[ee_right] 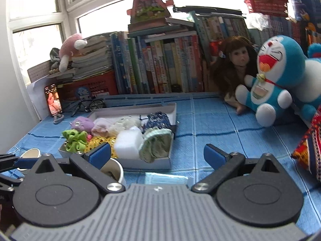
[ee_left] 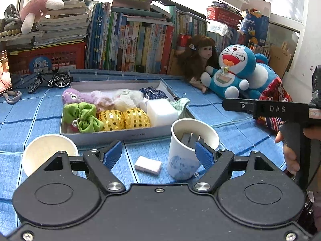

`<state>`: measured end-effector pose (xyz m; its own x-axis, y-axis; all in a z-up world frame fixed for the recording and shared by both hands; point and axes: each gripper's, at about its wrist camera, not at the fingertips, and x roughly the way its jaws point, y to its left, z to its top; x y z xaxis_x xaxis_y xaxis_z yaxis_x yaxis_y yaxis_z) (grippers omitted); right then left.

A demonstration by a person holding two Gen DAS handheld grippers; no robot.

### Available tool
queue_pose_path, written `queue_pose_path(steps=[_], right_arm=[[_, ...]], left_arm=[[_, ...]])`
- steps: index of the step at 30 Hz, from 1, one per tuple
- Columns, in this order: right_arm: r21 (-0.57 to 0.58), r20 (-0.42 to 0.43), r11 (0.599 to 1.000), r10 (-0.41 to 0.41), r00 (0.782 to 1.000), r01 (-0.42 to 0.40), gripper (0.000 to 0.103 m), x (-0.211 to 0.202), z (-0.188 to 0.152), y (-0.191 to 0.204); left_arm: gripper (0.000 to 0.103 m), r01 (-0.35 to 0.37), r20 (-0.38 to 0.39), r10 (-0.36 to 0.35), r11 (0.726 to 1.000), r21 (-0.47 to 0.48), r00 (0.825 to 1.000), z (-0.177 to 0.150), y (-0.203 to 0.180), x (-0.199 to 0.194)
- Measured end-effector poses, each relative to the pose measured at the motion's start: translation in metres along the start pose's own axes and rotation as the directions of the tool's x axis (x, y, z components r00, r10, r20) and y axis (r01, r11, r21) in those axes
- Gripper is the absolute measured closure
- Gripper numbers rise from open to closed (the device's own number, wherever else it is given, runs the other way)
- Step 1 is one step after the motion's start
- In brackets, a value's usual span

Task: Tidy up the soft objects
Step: 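Move the left tool toward the small white block while the right tool approaches the blue mask packet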

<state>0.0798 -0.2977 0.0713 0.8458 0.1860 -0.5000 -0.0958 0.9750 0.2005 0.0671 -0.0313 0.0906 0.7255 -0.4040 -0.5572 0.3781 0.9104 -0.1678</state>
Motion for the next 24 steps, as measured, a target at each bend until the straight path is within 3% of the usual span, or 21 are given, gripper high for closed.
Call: queue_pose_path(steps=[10,15,18,24], right_arm=[[0.086,-0.028,0.995,-0.038,0.999,0.040,0.001,0.002,-0.017,-0.025],[0.096,-0.045,0.993,-0.066,0.997,0.070,0.003,0.004,-0.026,-0.032],[0.105,-0.061,0.991,-0.075,0.995,0.081,0.007,0.007,-0.030,-0.035],[0.141,-0.101,0.987,-0.064,0.993,0.077,0.018,0.017,-0.036,-0.039]], left_arm=[[0.031,0.003,-0.027,-0.001,0.998,0.060,1.000,-0.029,-0.010,-0.003],[0.048,-0.014,-0.046,0.018,0.996,0.086,0.999,-0.040,-0.011,0.002],[0.054,-0.035,-0.055,0.040,0.995,0.092,0.998,-0.044,-0.011,0.008],[0.055,-0.113,-0.014,0.114,0.990,0.080,0.993,-0.053,-0.012,0.022]])
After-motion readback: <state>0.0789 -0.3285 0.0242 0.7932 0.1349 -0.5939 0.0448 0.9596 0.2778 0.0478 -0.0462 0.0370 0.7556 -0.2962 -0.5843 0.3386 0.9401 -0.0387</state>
